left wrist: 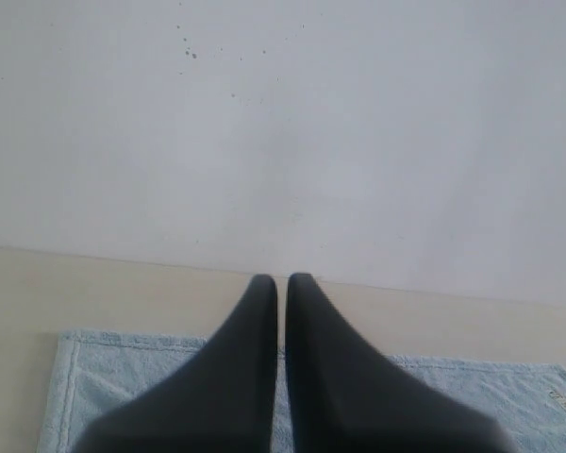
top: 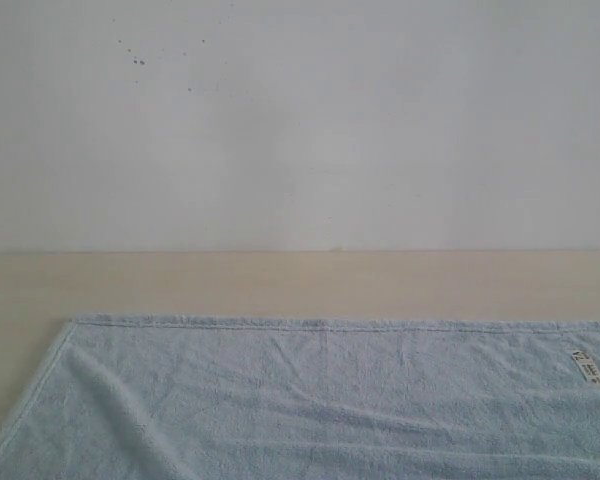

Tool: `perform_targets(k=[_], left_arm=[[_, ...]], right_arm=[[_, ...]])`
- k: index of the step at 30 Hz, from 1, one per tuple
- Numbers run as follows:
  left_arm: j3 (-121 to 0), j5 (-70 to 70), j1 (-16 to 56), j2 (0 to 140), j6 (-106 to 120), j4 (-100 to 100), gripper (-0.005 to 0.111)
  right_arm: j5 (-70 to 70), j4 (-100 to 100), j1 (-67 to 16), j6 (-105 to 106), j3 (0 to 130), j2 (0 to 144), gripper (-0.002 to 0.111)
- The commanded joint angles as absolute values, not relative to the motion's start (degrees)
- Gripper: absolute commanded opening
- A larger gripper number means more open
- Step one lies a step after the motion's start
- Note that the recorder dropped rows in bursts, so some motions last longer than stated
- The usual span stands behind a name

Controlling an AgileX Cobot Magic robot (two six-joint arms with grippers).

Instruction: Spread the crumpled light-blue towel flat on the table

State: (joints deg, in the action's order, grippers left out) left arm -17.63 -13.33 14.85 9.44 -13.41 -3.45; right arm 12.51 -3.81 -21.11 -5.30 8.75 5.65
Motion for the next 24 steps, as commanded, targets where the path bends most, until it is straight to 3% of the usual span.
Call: perform_targets(k=[1, 24], left_arm=[[-17.4, -13.4, 15.2, 9.0, -13.7, -3.4, 0.004], [-17.4, -13.4, 15.2, 9.0, -13.4, -3.4, 0.004]], right_arm=[[9.9, -3.5, -21.2, -4.3, 3.6, 2.7, 0.006], [11.0, -5.8, -21.2, 1.0, 0.0, 0.0, 0.006]])
